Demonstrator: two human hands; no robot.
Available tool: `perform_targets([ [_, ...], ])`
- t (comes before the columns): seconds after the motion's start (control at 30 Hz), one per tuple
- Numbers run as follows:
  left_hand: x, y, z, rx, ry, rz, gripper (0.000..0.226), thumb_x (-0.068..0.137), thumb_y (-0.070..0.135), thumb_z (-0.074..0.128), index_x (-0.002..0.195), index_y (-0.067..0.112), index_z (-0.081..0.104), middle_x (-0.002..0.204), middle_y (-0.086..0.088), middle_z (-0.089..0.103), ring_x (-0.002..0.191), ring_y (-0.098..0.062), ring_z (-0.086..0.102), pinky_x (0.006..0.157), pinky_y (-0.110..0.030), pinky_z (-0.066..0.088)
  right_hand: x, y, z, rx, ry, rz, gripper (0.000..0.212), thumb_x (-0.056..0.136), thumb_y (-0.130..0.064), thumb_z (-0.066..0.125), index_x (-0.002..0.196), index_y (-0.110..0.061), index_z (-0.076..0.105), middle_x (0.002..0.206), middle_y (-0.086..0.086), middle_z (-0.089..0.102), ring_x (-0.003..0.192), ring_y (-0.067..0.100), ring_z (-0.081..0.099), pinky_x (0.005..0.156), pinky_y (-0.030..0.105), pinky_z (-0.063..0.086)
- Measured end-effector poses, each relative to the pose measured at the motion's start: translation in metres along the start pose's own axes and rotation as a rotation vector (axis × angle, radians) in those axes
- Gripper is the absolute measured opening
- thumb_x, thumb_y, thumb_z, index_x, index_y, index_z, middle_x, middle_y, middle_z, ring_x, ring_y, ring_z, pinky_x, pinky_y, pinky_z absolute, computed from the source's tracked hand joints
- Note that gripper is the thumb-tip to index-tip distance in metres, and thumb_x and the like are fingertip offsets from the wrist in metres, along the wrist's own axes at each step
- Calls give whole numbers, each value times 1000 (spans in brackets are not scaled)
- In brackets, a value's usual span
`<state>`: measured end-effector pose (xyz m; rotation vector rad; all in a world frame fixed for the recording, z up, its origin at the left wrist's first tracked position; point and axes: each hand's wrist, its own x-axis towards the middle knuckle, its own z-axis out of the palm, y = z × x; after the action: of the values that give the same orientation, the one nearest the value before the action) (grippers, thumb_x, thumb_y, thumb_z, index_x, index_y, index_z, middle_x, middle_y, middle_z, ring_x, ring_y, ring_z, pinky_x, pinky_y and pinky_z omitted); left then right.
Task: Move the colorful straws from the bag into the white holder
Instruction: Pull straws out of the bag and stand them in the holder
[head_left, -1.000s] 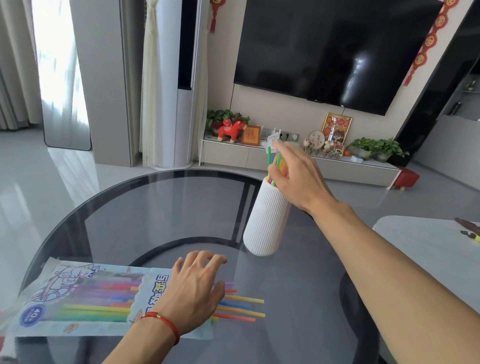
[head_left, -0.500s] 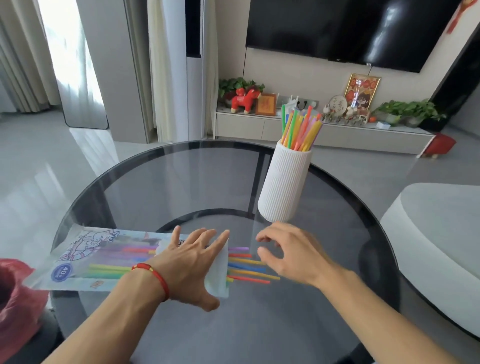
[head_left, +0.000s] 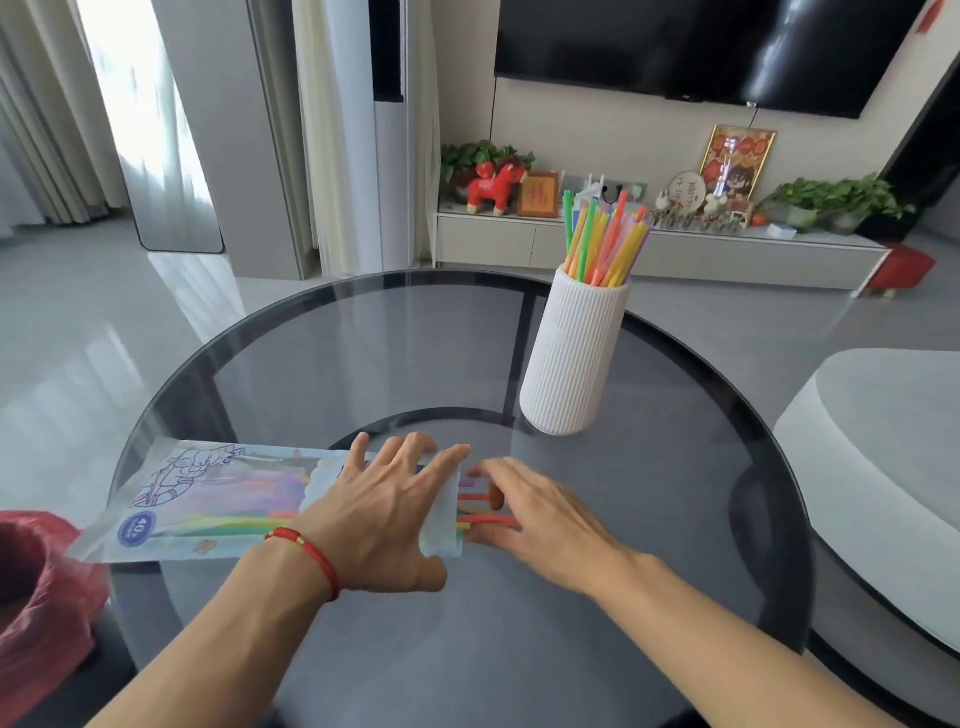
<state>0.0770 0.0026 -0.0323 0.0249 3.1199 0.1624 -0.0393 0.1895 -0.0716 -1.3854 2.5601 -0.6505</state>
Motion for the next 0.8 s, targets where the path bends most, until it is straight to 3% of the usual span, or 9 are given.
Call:
perform_targets([
  [0.13,0,-1,0,6,0,-8,103,59,65,53,149,39,10,138,2,32,130,-23,36,117,-57,20,-3,2,-5,30,5,-27,26,99,-44,69,114,-23,66,101,-9,60,85,10,53,79,40,53],
  [0.37,-1,-1,2,1,19,-5,96,61,64,55,144,54,7,134,1,34,125,-24,39,116,-59,21,-5,-7,-12,-94,-43,-14,20,106,-36,57,110,-16,57,107,0,61,94,25,61,80,45,51],
  [0.5,-1,-1,1,16,27,-21,89,62,61,55,140,62,11,135,0,34,128,-25,36,114,-63,19,-9,-6,-22,-47,-110,61,21,109,-39,50,101,-20,47,94,3,64,81,31,60,72,47,49],
  [0.57,-1,-1,1,30,17,-40,85,62,60,55,139,58,18,140,-3,31,132,-26,33,115,-66,16,-13,-2,-28,8,-139,107,18,109,-39,50,102,-23,50,92,7,66,77,28,59,69,42,48],
  [0.67,-1,-1,3,52,-14,-55,81,63,60,56,138,47,28,152,-8,21,144,-29,19,115,-72,10,-19,9,-37,91,-179,162,17,108,-40,51,94,-30,53,83,-2,67,64,12,52,62,31,42],
  [0.8,4,6,7,24,-14,-52,63,79,77,40,127,37,43,159,-6,19,149,-24,12,115,-74,5,-26,18,-45,254,-261,179,22,106,-36,56,85,-29,57,70,-12,63,54,1,49,58,21,42],
])
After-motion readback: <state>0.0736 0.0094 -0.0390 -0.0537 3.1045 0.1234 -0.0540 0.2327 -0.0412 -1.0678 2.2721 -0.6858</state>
